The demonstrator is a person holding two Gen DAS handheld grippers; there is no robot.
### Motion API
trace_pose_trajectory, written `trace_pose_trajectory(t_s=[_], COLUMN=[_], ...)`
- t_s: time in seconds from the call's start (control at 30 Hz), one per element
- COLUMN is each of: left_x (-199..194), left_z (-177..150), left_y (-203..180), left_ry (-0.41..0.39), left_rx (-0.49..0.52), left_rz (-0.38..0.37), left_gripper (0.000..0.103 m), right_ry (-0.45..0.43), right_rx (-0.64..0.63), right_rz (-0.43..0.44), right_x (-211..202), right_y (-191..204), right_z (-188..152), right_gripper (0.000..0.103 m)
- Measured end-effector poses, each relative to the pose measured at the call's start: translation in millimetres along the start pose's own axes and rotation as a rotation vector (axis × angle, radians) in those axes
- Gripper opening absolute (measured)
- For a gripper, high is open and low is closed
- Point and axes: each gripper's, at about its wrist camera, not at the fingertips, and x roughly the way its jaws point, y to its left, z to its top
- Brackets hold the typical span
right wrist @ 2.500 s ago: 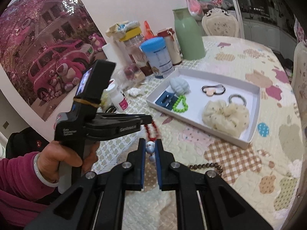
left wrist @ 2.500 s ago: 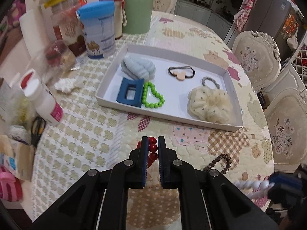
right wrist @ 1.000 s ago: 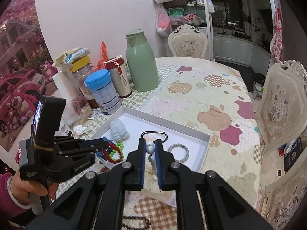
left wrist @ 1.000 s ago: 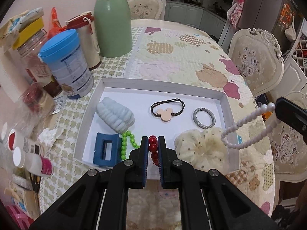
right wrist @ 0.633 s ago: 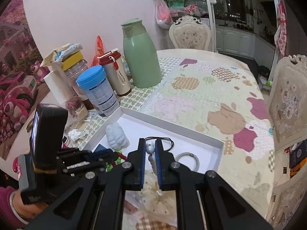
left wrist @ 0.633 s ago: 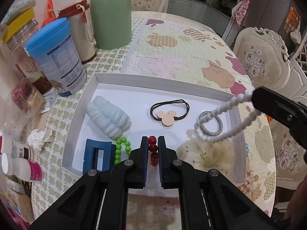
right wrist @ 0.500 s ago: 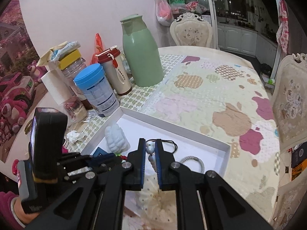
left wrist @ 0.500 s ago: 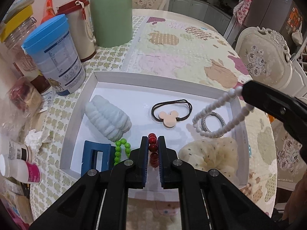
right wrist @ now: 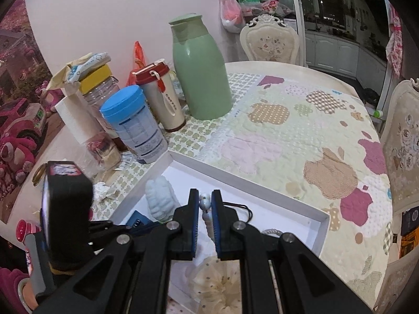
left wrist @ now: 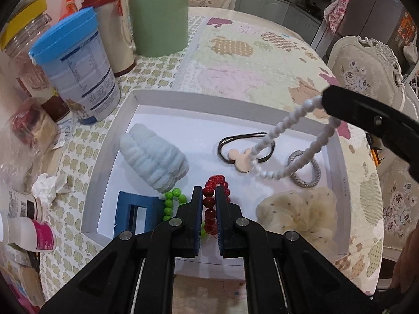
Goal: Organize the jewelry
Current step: 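Carry the red and pearl bracelets into the white tray and release both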
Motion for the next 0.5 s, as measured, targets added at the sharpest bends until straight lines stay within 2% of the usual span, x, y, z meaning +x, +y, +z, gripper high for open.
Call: trace_pose_trajectory(t_s=[0.27,0.5], left_x=[19.9,30.6], left_z=[-10.6,-17.2], left_y=[11.7,7.2], left_ry=[0.046,0.066], left_rx=[-0.029,-0.021], left_rz=[0.018,0.041], left_gripper=[0.001,0.001], right_ry=[0.093,0.158], right_rx=[0.082,0.091], right_rz=[-0.116,-0.201], right_x=[30.8,49.7], right_y=[-53.0,-78.1], right_z=[-28.4,-53.4], right_gripper=[0.010,0.010])
